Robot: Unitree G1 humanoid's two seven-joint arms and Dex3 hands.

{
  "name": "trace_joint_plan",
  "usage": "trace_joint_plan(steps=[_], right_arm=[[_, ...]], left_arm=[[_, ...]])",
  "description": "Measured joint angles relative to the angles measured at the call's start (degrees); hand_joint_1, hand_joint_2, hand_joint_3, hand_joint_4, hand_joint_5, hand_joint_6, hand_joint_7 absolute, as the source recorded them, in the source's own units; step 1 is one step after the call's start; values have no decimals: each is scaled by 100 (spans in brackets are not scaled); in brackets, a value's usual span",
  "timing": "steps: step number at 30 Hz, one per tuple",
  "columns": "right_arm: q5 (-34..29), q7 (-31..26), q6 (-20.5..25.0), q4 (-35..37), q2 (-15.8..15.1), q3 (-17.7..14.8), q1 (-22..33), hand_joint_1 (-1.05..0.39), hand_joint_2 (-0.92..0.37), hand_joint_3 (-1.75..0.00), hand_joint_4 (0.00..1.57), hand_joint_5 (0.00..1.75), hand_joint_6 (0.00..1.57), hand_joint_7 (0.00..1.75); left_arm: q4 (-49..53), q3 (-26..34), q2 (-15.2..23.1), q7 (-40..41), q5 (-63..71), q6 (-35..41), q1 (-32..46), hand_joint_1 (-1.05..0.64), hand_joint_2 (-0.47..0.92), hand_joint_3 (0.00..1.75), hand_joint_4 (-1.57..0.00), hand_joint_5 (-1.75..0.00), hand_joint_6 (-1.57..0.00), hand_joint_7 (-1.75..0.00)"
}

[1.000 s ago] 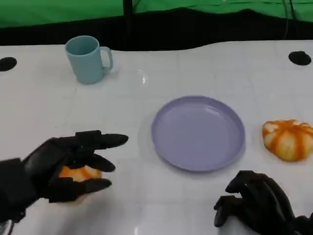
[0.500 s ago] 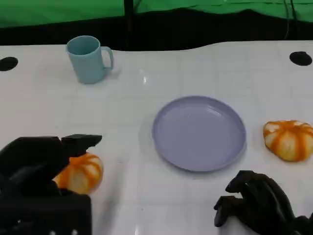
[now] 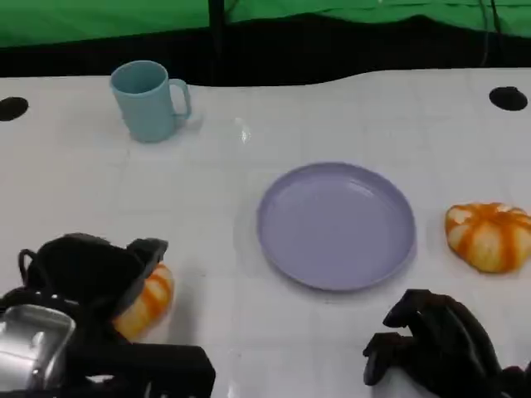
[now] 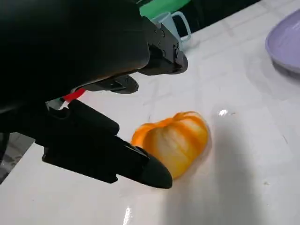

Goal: Grasp the bread from the table and place it into the plate.

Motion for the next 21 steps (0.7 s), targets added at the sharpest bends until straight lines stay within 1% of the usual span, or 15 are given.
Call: trace_joint_plan(steps=[4, 5, 7, 11, 12, 14, 17, 20, 21], right_arm=[[1, -2, 8, -5, -1, 0, 6, -102, -72, 0, 157, 71, 157, 35], [2, -1, 8, -5, 2, 6, 7, -102, -72, 0, 157, 71, 157, 35], [2, -2, 10, -6, 0, 4, 9, -102, -72, 0, 157, 72, 157, 36], [4, -13, 35, -17, 3, 6, 19, -102, -72, 0, 157, 72, 157, 35], [4, -12, 37, -17, 3, 6, 19, -102, -71, 0, 157, 72, 157, 35], [5, -14, 38, -19, 2, 0, 23, -102, -71, 0, 157, 72, 157, 35], [5, -21, 43, -25, 4, 5, 29, -103, -72, -1, 157, 73, 157, 37], [-1, -56, 43, -30, 4, 11, 33, -103, -72, -1, 157, 73, 157, 37], [-2, -62, 43, -32, 4, 11, 34, -103, -71, 0, 157, 73, 157, 36]], left_arm=[[697, -189, -148, 116, 91, 19, -269, -59, 75, 1, -31, -3, -20, 0], [850, -226, -178, 148, 123, 30, -310, -62, 77, 1, -33, -4, -22, -1], [1171, -339, -211, 285, 196, 37, -415, -64, 78, 1, -34, -4, -23, -1], [1971, -536, -351, 765, 238, 43, -690, -63, 79, 1, -39, -6, -26, -2], [2163, -584, -374, 908, 239, 41, -726, -59, 81, 2, -43, -8, -28, -2], [2558, -671, -412, 1227, 228, 21, -813, -55, 83, 2, -47, -10, -28, -2], [3063, -761, -435, 1565, 149, -43, -1051, -57, 89, 3, -57, -15, -31, -2], [3367, -799, -428, 1753, -12, -102, -1228, -57, 90, 3, -58, -17, -32, -1], [3405, -817, -419, 1792, -38, -111, -1253, -44, 91, 17, -71, -81, -63, -9]])
